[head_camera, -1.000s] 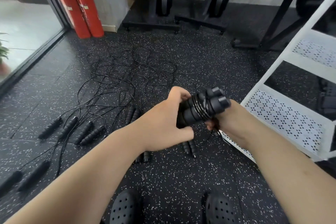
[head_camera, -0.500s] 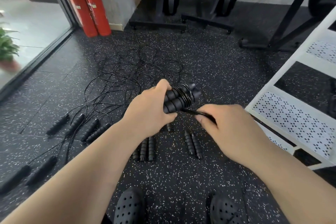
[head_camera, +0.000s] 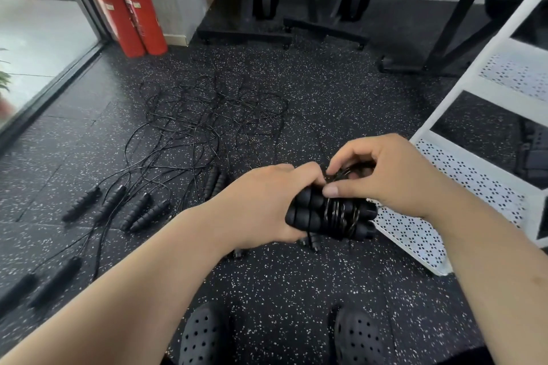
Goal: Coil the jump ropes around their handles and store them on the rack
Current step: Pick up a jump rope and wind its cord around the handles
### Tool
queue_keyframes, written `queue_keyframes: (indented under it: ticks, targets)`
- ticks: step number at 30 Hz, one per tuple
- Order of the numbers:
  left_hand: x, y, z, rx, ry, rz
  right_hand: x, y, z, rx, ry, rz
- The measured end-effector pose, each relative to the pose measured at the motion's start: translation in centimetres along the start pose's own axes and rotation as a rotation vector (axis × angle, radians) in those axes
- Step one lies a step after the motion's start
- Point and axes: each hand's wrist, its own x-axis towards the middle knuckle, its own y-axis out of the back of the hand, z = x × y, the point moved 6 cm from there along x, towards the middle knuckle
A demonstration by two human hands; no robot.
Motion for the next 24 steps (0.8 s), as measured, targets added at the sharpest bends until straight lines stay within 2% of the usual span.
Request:
queue_keyframes:
  ticks: [3,7,9,10,13,17,20,24]
  targets:
    - [-0.2,0.6,0.7,-0.151,-0.003,0.025,0.0,0.5,1.2,0.175,-0.013,-0.012]
    - [-0.5,1.4,1.3,-0.373,0.022,0.045,0.0,-0.8,2.3,0.461,-0.151,-0.123]
    - [-0.7,1.9,1.0,-0.463,0.07,0.091,0.0,-1.7,2.7,0.599,-0.231,-0.076]
    - [-0.7,2.0,0.7,-0.498,0.102,0.12,0.0,-2.1,3.1,0.577,-0.264,-0.02]
    - [-0.5,2.2,-1.0,-0.51,0.205,0.226,0.1,-4.0,3.4,0.294,-0.3,0.052]
    - [-0.4,2.3,-4.2,-0.349,0.36,0.362,0.3,-6.6,1.9,-0.009,-0.188,-0.055]
    - [-0.5,2.2,-6.4,-0.258,0.455,0.393,-0.5,-7.6,0.7,-0.27,-0.136,-0.132]
    - [-0.5,2.1,-7.5,-0.11,0.495,0.363,-1.3,-6.4,-1.4,-0.44,-0.055,-0.059]
